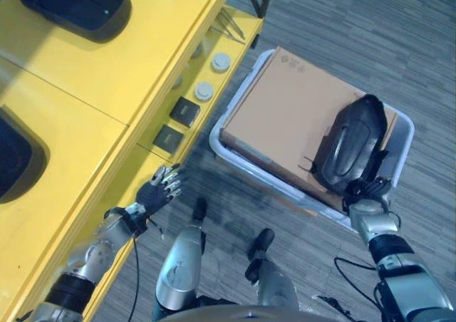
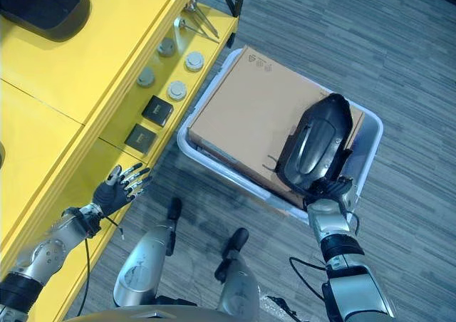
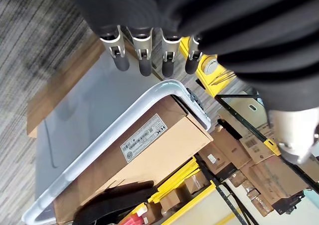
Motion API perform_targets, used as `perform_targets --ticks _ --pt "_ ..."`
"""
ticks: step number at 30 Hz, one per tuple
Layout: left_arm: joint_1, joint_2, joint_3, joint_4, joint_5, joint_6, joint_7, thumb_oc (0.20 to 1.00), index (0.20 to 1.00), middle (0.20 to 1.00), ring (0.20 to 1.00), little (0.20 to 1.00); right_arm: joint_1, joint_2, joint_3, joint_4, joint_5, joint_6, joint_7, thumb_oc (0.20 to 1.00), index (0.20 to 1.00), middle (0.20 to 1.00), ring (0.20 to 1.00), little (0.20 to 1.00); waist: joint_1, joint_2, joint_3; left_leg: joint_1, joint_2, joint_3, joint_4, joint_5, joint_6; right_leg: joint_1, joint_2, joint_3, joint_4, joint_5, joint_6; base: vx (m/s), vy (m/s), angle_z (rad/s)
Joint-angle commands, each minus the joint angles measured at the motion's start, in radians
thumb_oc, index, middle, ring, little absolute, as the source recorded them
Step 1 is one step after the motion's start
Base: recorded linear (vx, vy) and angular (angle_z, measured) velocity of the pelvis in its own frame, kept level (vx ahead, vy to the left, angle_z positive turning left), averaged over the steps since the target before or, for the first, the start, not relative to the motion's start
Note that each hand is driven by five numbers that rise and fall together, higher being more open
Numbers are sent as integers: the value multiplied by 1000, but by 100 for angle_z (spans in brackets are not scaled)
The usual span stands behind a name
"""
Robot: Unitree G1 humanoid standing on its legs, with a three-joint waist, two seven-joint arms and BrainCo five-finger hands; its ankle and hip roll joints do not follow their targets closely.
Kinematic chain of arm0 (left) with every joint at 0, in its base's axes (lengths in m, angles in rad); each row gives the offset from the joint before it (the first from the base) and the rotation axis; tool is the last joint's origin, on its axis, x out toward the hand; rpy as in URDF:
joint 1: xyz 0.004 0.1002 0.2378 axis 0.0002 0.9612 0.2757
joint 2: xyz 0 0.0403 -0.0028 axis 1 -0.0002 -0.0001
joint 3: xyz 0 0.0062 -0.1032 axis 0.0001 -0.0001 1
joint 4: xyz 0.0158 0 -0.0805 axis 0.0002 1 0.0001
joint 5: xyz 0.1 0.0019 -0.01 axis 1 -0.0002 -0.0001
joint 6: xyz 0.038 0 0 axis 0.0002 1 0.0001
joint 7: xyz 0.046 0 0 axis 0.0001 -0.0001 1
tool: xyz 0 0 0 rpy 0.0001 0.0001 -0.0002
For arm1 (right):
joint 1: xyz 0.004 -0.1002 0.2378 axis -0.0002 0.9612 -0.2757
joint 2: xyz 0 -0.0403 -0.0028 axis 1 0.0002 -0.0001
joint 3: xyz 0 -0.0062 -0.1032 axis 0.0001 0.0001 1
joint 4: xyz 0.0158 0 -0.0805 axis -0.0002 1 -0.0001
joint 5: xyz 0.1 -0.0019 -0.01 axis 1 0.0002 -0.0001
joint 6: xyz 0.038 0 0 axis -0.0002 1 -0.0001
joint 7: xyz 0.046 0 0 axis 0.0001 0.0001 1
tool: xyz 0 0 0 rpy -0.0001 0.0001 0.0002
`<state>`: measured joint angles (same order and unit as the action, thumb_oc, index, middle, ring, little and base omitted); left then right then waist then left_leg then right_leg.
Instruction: Move parts from the plastic box to the shelf.
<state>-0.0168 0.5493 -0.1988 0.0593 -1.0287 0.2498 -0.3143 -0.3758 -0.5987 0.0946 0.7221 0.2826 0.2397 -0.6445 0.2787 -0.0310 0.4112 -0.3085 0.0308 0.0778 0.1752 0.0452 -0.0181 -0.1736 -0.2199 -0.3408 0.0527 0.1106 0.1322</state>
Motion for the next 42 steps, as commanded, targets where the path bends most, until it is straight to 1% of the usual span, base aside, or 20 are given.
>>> perform_targets --ticks 1,4,6,7,8,10,11,12,13,14,16,18,21,22,24,27,29,31,36,42 --pt "33 -18 -2 -65 -10 -38 -61 1000 1000 1000 1000 1000 18 -32 47 -45 23 -53 4 200 200 200 200 200 32 24 -69 17 -34 -6 -64 -32 46 13 -35 -30 112 -78 87 55 -81 -4" --pt "54 -22 12 -96 10 -4 -83 1000 1000 1000 1000 1000 52 -30 4 -94 35 -99 1 200 200 200 200 200 32 18 -109 76 -26 -4 -92 -37 39 73 -28 -37 83 -82 89 81 -104 -2" --pt "62 -22 17 -113 23 11 -84 1000 1000 1000 1000 1000 65 -34 -17 -144 34 -98 10 200 200 200 200 200 31 15 -133 107 -24 -6 -109 -39 35 101 -24 -37 68 -84 91 147 -76 -3" --pt "66 -26 27 -160 26 54 -77 1000 1000 1000 1000 1000 85 -43 -43 -270 -3 -64 33 200 200 200 200 200 26 12 -174 150 -21 -10 -131 -40 32 134 -22 -33 55 -87 92 190 -51 -6" --pt "65 -28 29 -170 21 70 -73 1000 1000 1000 1000 1000 89 -43 -45 -296 -5 -52 37 200 200 200 200 200 25 12 -182 158 -20 -11 -136 -39 32 139 -21 -31 53 -88 92 194 -34 -5" --pt "60 -38 35 -189 12 133 -55 1000 1000 1000 1000 1000 98 -39 -50 -356 -28 -42 63 200 200 200 200 200 20 14 -214 176 -19 -13 -147 -36 30 151 -18 -25 43 -87 91 114 0 -1" --pt "52 -50 31 -195 -1 184 -20 1000 1000 1000 1000 1000 99 -32 -46 -390 -52 -44 88 200 200 200 200 200 18 16 -235 192 -17 -13 -156 -36 29 161 -18 -20 38 -88 91 140 -7 -3" --pt "34 -62 17 -183 -3 202 21 1000 1000 1000 1000 1000 92 -25 -29 -415 -60 -34 107 200 200 200 200 200 12 16 -255 212 -16 -9 -167 -36 26 175 -17 -13 30 -89 91 134 -12 -3" --pt "24 -66 12 -175 2 207 27 1000 1000 1000 1000 1000 88 -23 -23 -422 -59 -29 120 200 200 200 200 200 10 16 -263 219 -15 -8 -170 -36 25 179 -17 -11 28 -90 91 122 -10 -3" --pt "5 -77 4 -160 22 234 27 1000 1000 1000 1000 1000 77 -15 -10 -433 -67 -19 141 200 200 200 200 200 6 17 -278 229 -14 -4 -173 -36 23 187 -17 -6 24 -91 91 85 -3 1" --pt "-19 -91 -13 -141 39 257 44 1000 1000 1000 1000 1000 57 -8 9 -436 -73 -13 160 200 200 200 200 200 1 19 -290 242 -12 0 -179 -36 21 195 -17 0 19 -92 90 80 -1 -2" --pt "-92 -130 -61 -66 25 343 104 1000 1000 1000 1000 1000 4 24 71 -428 -97 1 196 200 200 200 200 200 -16 23 -318 268 -10 11 -189 -34 16 209 -15 16 10 -94 88 85 6 -4" --pt "-164 -177 -116 34 5 377 150 1000 1000 1000 1000 1000 -43 59 134 -410 -101 7 209 200 200 200 200 200 -34 28 -334 286 -6 24 -195 -33 12 218 -14 29 5 -95 86 51 10 -16" --pt "-202 -208 -143 84 -9 395 189 1000 1000 1000 1000 1000 -63 86 170 -399 -109 13 214 200 200 200 200 200 -44 30 -344 294 -4 30 -196 -32 11 221 -14 34 3 -94 85 48 2 -11" --pt "-256 -249 -176 161 -11 397 258 1000 1000 1000 1000 1000 -85 129 219 -388 -122 24 220 200 200 200 200 200 -59 33 -355 302 -1 40 -197 -33 8 223 -14 41 0 -94 85 53 2 -7" --pt "-298 -287 -202 257 22 370 273 1000 1000 1000 1000 1000 -99 163 263 -377 -139 29 234 200 200 200 200 200 -74 32 -364 306 3 52 -193 -35 6 224 -13 51 -4 -93 84 29 -12 -20" --pt "-342 -323 -220 329 26 381 288 1000 1000 1000 1000 1000 -111 198 304 -364 -135 30 230 200 200 200 200 200 -89 31 -372 311 9 65 -191 -36 3 227 -12 57 -10 -92 82 16 -12 -6" --pt "-365 -345 -239 372 42 361 290 1000 1000 1000 1000 1000 -119 215 325 -342 -124 16 226 200 200 200 200 200 -96 31 -374 314 13 70 -190 -36 0 228 -12 60 -13 -91 81 6 -8 -2" --pt "-420 -403 -281 422 25 330 322 1000 1000 1000 1000 1000 -159 258 372 -279 -126 15 239 200 200 200 200 200 -106 30 -379 321 20 77 -188 -39 -6 237 -15 57 -22 -90 81 23 -22 -10" --pt "-432 -436 -296 421 1 297 321 1000 1000 1000 1000 1000 -156 283 399 -265 -127 14 258 200 200 200 200 200 -117 30 -383 328 26 90 -189 -40 -12 242 -17 49 -26 -89 80 4 -2 -2"
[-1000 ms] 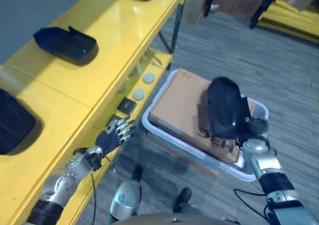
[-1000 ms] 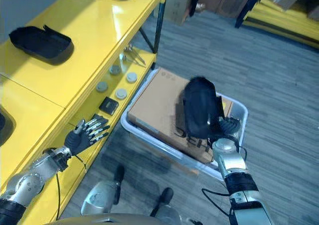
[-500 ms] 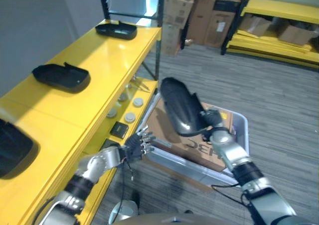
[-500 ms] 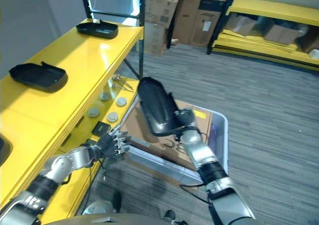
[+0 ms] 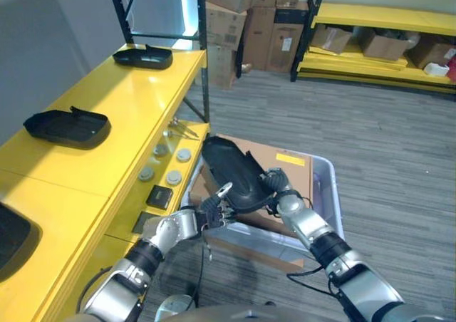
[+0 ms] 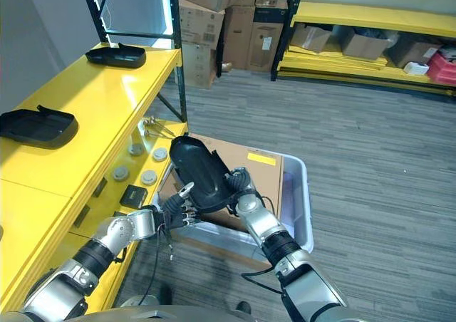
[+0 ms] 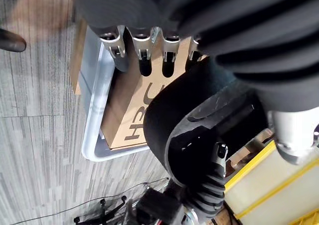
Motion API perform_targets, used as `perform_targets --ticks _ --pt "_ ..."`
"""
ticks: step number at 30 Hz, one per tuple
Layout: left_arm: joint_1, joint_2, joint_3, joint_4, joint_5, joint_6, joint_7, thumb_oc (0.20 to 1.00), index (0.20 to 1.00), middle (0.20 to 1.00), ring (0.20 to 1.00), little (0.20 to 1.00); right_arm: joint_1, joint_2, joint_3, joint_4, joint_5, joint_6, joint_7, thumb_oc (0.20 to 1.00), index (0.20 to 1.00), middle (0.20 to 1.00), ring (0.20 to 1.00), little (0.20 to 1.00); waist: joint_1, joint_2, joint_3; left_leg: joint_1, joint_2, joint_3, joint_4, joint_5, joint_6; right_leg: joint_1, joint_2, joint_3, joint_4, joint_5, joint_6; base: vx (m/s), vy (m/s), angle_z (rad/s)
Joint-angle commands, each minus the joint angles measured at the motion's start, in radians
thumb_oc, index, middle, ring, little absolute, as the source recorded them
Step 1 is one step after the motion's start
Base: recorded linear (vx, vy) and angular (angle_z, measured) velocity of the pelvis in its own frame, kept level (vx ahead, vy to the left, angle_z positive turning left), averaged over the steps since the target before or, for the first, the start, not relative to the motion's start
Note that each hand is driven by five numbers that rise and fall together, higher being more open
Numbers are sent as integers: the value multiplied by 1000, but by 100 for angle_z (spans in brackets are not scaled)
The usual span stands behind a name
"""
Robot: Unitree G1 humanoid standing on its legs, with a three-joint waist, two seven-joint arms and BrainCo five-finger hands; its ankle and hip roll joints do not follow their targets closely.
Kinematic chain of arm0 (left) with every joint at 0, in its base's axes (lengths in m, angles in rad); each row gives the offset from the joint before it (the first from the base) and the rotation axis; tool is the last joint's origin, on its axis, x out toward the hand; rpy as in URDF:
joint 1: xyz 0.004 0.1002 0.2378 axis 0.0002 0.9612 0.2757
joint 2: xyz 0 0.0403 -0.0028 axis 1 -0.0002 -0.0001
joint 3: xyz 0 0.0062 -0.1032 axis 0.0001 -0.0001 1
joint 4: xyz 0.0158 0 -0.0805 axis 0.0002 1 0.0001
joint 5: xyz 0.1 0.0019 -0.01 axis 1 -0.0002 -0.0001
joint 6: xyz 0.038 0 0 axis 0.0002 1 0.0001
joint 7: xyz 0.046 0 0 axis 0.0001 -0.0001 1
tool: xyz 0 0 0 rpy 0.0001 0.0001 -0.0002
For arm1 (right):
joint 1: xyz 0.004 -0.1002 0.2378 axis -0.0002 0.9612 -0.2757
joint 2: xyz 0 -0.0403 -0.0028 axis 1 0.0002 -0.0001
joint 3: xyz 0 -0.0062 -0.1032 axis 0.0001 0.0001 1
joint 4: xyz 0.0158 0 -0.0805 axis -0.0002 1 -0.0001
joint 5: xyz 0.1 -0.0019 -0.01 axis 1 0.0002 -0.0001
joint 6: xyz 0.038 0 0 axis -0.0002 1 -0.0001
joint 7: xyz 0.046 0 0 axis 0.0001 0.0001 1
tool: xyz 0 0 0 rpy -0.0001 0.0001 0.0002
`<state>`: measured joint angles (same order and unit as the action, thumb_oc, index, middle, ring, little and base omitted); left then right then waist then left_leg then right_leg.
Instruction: Move parts from the plastic box to the shelf.
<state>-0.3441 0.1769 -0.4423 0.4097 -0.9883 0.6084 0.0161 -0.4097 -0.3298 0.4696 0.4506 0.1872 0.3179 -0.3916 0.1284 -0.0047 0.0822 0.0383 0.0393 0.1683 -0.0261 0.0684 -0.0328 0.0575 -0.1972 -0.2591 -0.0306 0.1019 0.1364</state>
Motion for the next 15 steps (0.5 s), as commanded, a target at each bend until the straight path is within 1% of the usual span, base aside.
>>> perform_targets --ticks 1,2,7,14,15 --pt "-108 -71 -56 65 -48 -65 -7 1000 1000 1000 1000 1000 -122 18 27 7 -34 -61 9 200 200 200 200 200 31 4 -54 -18 18 1 11 -63 2 12 -40 -34 56 -80 76 0 0 0" --pt "-112 -79 -60 61 -50 -82 -9 1000 1000 1000 1000 1000 -125 24 33 11 -37 -64 21 200 200 200 200 200 28 4 -56 -16 20 4 10 -62 0 14 -40 -35 53 -79 76 0 0 0" --pt "-128 -103 -88 41 -47 -95 -16 1000 1000 1000 1000 1000 -140 43 57 14 -47 -72 42 200 200 200 200 200 23 6 -54 -12 23 7 7 -60 -4 19 -41 -44 50 -78 74 0 0 0" --pt "-140 -125 -124 22 -16 -144 -11 1000 1000 1000 1000 1000 -161 71 84 8 -65 -70 68 200 200 200 200 200 21 7 -56 -7 24 7 2 -60 -7 24 -43 -55 47 -77 75 6 2 -2" --pt "-143 -128 -130 18 14 -163 -13 589 589 589 589 589 -162 75 89 8 -67 -70 68 200 200 200 200 200 20 8 -56 -5 24 8 0 -59 -7 25 -43 -57 47 -77 75 0 0 0"
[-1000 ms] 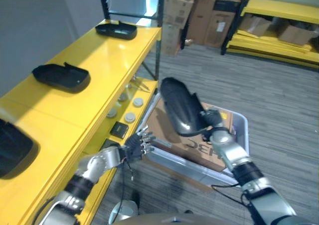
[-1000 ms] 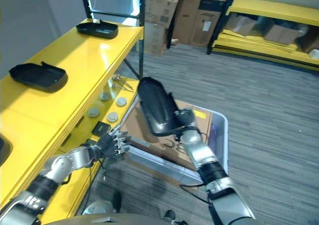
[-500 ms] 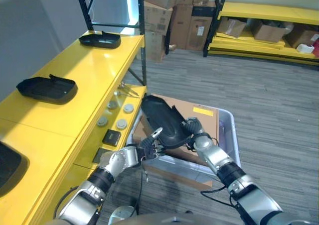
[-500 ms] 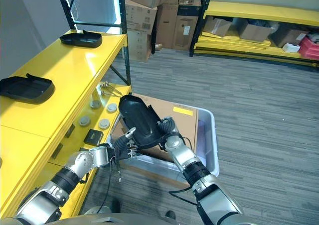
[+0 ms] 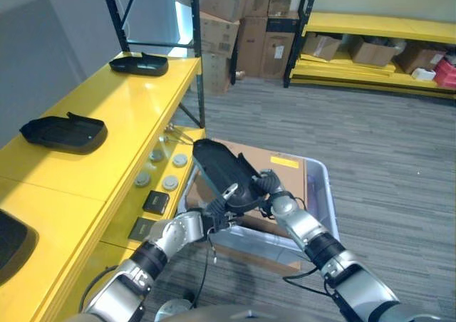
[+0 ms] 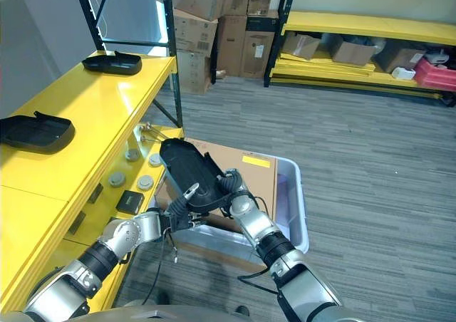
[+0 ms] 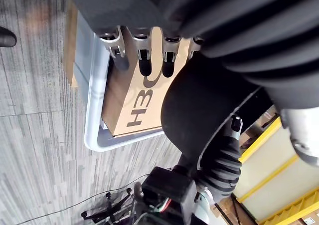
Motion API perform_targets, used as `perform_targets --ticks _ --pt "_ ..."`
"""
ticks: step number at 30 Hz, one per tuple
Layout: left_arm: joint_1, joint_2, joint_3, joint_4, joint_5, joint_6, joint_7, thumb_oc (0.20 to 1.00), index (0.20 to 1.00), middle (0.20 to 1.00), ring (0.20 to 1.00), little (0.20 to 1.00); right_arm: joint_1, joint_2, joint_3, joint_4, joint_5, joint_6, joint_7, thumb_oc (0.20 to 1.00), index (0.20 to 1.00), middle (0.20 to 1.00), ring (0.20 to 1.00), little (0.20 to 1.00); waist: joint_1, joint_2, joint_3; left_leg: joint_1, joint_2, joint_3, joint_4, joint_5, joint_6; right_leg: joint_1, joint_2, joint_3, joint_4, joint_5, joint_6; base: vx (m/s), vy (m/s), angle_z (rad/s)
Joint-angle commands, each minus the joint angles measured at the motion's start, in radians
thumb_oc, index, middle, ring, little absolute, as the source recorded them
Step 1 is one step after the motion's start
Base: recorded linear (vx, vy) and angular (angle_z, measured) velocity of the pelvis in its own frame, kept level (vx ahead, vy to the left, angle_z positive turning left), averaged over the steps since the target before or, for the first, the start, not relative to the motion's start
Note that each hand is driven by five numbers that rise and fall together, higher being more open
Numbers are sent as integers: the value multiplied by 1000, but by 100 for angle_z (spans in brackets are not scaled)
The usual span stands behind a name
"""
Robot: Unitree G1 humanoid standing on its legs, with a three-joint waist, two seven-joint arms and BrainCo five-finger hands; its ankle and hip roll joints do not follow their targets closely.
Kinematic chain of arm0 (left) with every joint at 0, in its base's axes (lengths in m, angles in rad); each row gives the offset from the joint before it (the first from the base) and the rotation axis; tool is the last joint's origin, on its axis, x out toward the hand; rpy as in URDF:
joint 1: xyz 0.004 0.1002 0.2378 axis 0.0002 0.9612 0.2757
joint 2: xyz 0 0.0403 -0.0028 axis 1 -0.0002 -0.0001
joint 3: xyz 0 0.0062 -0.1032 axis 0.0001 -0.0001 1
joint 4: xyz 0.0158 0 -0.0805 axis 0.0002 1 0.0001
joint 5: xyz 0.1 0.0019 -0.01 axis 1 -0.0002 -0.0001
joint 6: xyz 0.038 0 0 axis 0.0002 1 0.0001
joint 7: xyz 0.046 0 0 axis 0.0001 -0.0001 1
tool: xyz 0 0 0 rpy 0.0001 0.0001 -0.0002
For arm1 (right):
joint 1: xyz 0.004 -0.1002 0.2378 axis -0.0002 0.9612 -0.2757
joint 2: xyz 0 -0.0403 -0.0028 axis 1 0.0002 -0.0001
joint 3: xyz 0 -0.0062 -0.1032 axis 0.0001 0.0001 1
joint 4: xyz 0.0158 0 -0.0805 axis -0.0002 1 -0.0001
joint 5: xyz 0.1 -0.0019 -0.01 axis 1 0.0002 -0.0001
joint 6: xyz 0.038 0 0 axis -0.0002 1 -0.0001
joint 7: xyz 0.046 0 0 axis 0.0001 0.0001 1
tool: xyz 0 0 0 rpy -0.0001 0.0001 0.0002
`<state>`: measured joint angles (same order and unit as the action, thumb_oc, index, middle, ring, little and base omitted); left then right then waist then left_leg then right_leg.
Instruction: Move parts from the plastic box to the shelf.
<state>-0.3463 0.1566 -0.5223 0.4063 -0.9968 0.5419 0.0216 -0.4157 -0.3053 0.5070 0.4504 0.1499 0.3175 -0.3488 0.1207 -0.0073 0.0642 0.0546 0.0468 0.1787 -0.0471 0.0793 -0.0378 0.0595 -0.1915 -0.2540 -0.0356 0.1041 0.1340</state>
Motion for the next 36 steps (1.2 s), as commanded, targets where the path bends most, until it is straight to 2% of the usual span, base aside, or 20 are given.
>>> perform_targets --ticks 1,9,11,15,18,20,25,31,34,36 --pt "-147 -105 -54 11 58 -140 -1 200 200 200 200 200 -154 55 60 12 -34 -70 29 200 200 200 200 200 29 11 -41 -20 17 -4 20 -70 -4 26 -49 -65 49 -78 77 0 0 0" --pt "-167 -79 -20 -10 116 -209 48 200 200 200 200 200 -144 44 75 49 -25 -98 19 200 200 200 200 200 39 15 -44 -17 17 -13 17 -69 -7 34 -51 -76 44 -77 77 -1 1 -1" --pt "-166 -69 -7 -9 150 -254 62 200 200 200 200 200 -140 38 75 61 -16 -113 20 200 200 200 200 200 43 16 -44 -16 19 -15 17 -68 -9 37 -52 -82 43 -77 77 0 0 0" --pt "-170 -53 24 -20 182 -295 91 200 200 200 200 200 -135 28 72 64 -11 -121 21 200 200 200 200 200 49 18 -43 -12 19 -22 16 -68 -10 43 -52 -89 42 -77 74 0 0 0" --pt "-170 -35 58 -29 256 -337 106 200 200 200 200 200 -132 19 64 63 -5 -120 22 200 200 200 200 200 56 18 -42 -10 19 -29 15 -67 -11 48 -51 -95 42 -77 71 5 -7 5" --pt "-169 -11 89 -57 336 -393 132 200 200 200 200 200 -127 11 58 52 15 -114 13 200 200 200 200 200 63 17 -39 -8 18 -36 14 -66 -13 52 -51 -101 41 -78 68 0 0 0" --pt "-154 22 132 -107 426 -445 169 200 200 200 200 200 -112 -1 35 14 42 -97 4 200 200 200 200 200 70 15 -32 -6 18 -47 13 -63 -15 58 -49 -109 38 -78 64 -7 -10 7" --pt "-146 88 152 -197 534 -513 192 200 200 200 200 200 -101 -21 -1 -60 54 -42 -21 200 200 200 200 200 75 16 -28 -3 16 -64 7 -59 -17 66 -44 -113 32 -80 59 -1 -1 1" --pt "-141 103 161 -232 535 -502 198 200 200 200 200 200 -91 -29 -14 -83 48 -30 -17 200 200 200 200 200 72 17 -26 0 17 -65 4 -57 -17 67 -42 -113 32 -80 58 0 0 0" --pt "-137 107 164 -239 534 -517 208 200 200 200 200 200 -76 -39 -32 -98 38 -34 -2 200 200 200 200 200 66 17 -26 2 19 -66 2 -55 -17 68 -39 -112 30 -80 57 0 0 0"
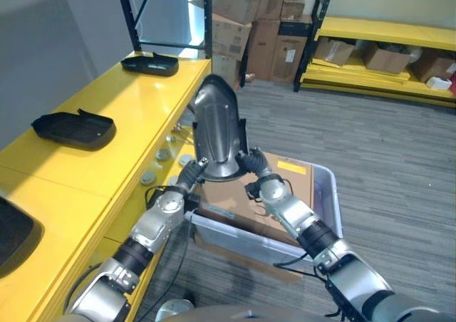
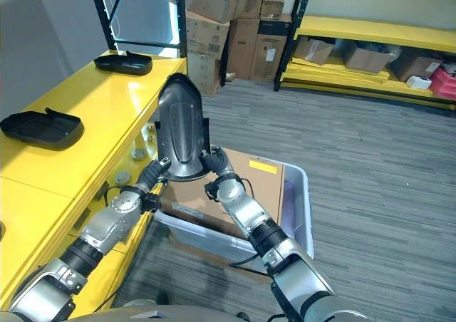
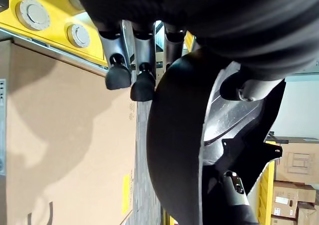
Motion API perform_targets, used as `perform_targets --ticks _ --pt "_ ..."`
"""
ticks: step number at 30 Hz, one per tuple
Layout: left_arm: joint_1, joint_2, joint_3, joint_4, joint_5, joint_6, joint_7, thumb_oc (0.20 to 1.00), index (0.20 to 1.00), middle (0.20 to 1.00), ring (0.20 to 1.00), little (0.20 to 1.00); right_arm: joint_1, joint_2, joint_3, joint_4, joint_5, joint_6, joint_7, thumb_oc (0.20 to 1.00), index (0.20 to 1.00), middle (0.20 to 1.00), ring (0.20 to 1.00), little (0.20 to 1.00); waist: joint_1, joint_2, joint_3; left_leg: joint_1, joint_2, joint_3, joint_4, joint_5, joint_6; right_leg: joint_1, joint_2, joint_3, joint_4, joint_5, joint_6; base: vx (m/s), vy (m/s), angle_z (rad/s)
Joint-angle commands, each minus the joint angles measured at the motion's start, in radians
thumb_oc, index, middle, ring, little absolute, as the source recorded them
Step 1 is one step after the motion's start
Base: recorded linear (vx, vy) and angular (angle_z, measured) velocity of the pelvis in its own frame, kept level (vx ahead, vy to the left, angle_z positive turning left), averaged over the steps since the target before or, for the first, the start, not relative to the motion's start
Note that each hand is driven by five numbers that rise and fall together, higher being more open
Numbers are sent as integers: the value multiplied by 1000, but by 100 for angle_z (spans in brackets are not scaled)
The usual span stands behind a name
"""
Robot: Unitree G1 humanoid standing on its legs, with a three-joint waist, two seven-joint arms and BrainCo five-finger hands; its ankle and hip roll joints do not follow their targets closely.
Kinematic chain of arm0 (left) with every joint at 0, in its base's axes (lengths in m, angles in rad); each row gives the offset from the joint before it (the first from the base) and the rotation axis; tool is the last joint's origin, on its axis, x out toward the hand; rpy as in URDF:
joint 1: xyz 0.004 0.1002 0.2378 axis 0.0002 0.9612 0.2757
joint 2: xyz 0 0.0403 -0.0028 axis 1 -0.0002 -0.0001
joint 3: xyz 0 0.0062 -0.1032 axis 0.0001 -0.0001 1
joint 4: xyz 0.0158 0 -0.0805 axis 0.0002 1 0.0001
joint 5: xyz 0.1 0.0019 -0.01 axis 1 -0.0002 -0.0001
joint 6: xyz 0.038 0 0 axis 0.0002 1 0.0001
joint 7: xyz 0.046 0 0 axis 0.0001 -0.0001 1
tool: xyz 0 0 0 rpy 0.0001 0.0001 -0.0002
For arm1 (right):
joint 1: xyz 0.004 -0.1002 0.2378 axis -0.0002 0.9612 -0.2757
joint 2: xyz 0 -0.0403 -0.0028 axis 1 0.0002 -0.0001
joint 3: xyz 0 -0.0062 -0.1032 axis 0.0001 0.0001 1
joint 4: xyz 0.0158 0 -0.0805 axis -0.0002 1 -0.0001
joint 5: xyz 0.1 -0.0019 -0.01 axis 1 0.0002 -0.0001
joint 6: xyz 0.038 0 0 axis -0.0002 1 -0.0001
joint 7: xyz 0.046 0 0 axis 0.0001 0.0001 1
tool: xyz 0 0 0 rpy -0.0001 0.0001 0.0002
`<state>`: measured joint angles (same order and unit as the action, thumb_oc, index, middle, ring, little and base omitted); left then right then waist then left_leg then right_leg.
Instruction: Move parts from the plastic box to the shelf.
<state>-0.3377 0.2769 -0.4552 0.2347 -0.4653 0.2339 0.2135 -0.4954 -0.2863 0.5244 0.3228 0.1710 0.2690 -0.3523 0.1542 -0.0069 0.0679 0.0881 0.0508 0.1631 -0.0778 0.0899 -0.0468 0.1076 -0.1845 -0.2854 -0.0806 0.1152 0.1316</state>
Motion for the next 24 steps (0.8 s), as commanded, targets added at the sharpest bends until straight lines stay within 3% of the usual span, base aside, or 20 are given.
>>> perform_targets --ticks 1,9,10,11,18,24 --pt "-146 -13 97 -69 4 -212 21 200 200 200 200 200 6 -59 -51 27 16 15 3 200 200 200 200 200 31 17 -30 -31 15 -50 32 -65 -8 19 -46 -81 74 -91 59 0 0 0" --pt "-163 -12 89 -66 88 -269 76 200 200 200 200 200 30 -59 -70 -1 23 23 17 216 216 216 216 216 11 17 -30 -31 18 -45 29 -63 -8 13 -41 -73 73 -90 57 0 0 0" --pt "-165 -11 87 -68 102 -275 83 200 200 200 200 200 33 -58 -74 -3 26 23 20 482 482 482 482 482 9 17 -29 -31 18 -44 29 -63 -8 13 -41 -71 72 -91 57 0 0 0" --pt "-168 -8 88 -71 114 -278 87 200 200 200 200 200 34 -56 -75 -6 29 23 16 1000 1000 1000 1000 1000 8 17 -29 -32 18 -42 29 -63 -8 13 -40 -71 72 -91 57 0 0 0" --pt "-162 19 100 -103 181 -304 164 200 200 200 200 200 72 -38 -116 -71 196 -29 -29 1000 1000 1000 1000 1000 -5 20 -22 -28 20 -37 28 -59 -11 14 -40 -67 72 -90 58 0 0 0" --pt "-106 70 156 -122 196 -344 195 200 200 200 200 200 174 -55 -203 -165 280 -80 -8 1000 1000 1000 1000 1000 -22 22 -19 -28 21 -23 26 -60 -9 6 -39 -58 74 -93 60 0 0 0"
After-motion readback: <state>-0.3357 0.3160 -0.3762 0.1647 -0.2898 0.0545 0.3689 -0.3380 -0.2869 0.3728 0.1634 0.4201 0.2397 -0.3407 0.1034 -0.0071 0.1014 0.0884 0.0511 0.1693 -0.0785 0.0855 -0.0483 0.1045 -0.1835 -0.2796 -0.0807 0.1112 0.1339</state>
